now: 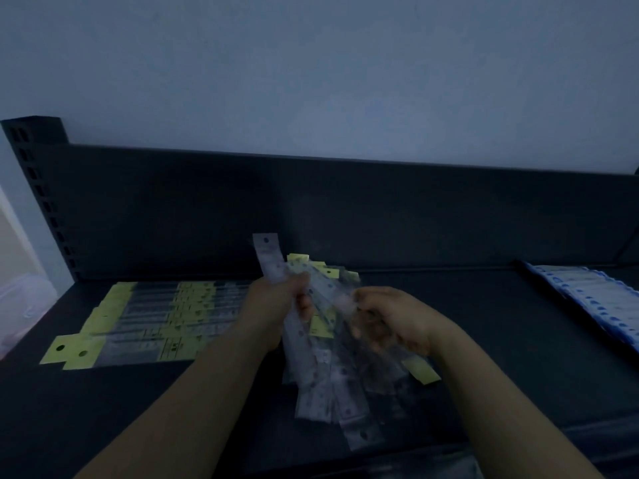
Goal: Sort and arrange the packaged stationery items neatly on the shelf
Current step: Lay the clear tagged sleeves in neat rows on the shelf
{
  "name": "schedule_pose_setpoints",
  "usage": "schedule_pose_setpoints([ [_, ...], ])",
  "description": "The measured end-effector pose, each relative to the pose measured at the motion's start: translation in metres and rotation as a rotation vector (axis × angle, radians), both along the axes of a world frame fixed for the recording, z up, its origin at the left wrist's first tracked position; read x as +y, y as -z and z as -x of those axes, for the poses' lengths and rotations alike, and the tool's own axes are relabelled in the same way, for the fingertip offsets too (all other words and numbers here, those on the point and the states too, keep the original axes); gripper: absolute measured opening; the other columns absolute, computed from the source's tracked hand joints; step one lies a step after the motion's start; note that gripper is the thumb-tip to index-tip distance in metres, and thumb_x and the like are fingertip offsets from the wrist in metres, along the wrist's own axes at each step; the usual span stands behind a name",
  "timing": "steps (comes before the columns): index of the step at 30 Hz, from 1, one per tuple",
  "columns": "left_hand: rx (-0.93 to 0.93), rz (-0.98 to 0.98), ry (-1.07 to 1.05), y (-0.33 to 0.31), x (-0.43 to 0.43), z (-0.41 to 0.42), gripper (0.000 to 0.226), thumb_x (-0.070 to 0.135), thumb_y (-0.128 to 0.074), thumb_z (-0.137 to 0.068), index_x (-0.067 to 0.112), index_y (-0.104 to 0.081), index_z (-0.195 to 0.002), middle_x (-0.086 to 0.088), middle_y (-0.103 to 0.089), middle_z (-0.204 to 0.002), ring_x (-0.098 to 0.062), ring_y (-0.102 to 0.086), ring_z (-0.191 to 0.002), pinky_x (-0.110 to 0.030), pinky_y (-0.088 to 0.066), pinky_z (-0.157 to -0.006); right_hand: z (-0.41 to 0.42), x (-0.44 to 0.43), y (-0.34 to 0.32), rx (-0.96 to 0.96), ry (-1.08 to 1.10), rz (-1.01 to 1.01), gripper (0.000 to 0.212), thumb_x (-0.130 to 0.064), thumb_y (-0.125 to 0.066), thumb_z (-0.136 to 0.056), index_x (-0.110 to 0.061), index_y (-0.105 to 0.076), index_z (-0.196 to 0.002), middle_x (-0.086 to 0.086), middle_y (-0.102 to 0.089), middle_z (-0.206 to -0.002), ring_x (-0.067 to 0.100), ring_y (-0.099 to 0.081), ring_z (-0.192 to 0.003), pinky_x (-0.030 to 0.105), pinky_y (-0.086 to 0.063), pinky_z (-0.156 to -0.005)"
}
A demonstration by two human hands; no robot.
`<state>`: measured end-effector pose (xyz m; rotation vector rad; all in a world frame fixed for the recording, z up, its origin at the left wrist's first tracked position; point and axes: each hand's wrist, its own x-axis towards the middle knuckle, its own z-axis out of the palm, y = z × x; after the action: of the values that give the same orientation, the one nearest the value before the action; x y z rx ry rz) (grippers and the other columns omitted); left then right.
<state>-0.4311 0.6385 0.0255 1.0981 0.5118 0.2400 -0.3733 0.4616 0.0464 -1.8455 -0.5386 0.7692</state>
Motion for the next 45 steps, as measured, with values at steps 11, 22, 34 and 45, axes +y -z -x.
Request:
schedule_pose_setpoints([
  [11,-0.22,0.226,-0.425,-0.008,0.016,-0.003,0.015,0.008,-0.061,-0.089,0.006,-0.059,-0.075,-0.003,-0.062,-0.051,-0.01,-0.059,-0.044,-0.02,-0.05,-0.046,-0.011,-0.023,0.003,-0.313,0.534,-0.074,0.033,-0.029,-0.056,-0.092,-0.002,-0.059,-0.074,0.009,-0.055,-0.058,0.023,-0.053,-0.054,0.034,-0.041,-0.052],
  [22,-0.262,0.289,-0.243,-0.013,-0.021,0.008,0.015,0.006,-0.056,-0.093,0.001,-0.058,-0.079,-0.009,-0.061,-0.063,-0.011,-0.06,-0.046,-0.02,-0.05,-0.044,0.003,0.002,0.0,0.382,0.519,-0.655,0.008,-0.013,-0.069,-0.081,-0.008,-0.066,-0.085,0.004,-0.065,-0.064,0.006,-0.057,-0.048,0.014,-0.048,-0.043],
  [34,0.109,0.068,0.598,-0.032,-0.003,0.039,0.041,0.04,-0.067,-0.076,0.004,-0.068,-0.095,-0.012,-0.066,-0.086,-0.023,-0.061,-0.073,-0.031,-0.052,-0.068,-0.006,-0.017,-0.02,0.26,0.102,-0.339,0.007,-0.005,-0.067,-0.079,-0.006,-0.065,-0.085,0.001,-0.062,-0.067,0.004,-0.051,-0.051,0.013,-0.046,-0.047],
  [45,0.031,0.211,0.304,-0.012,0.0,0.043,0.021,-0.002,-0.043,-0.09,-0.002,-0.06,-0.102,-0.012,-0.066,-0.077,-0.019,-0.064,-0.064,-0.035,-0.059,-0.06,-0.012,-0.017,0.014,-0.4,0.266,0.118,0.019,-0.019,-0.075,-0.079,-0.003,-0.069,-0.087,0.003,-0.062,-0.074,0.01,-0.055,-0.067,0.019,-0.044,-0.058],
])
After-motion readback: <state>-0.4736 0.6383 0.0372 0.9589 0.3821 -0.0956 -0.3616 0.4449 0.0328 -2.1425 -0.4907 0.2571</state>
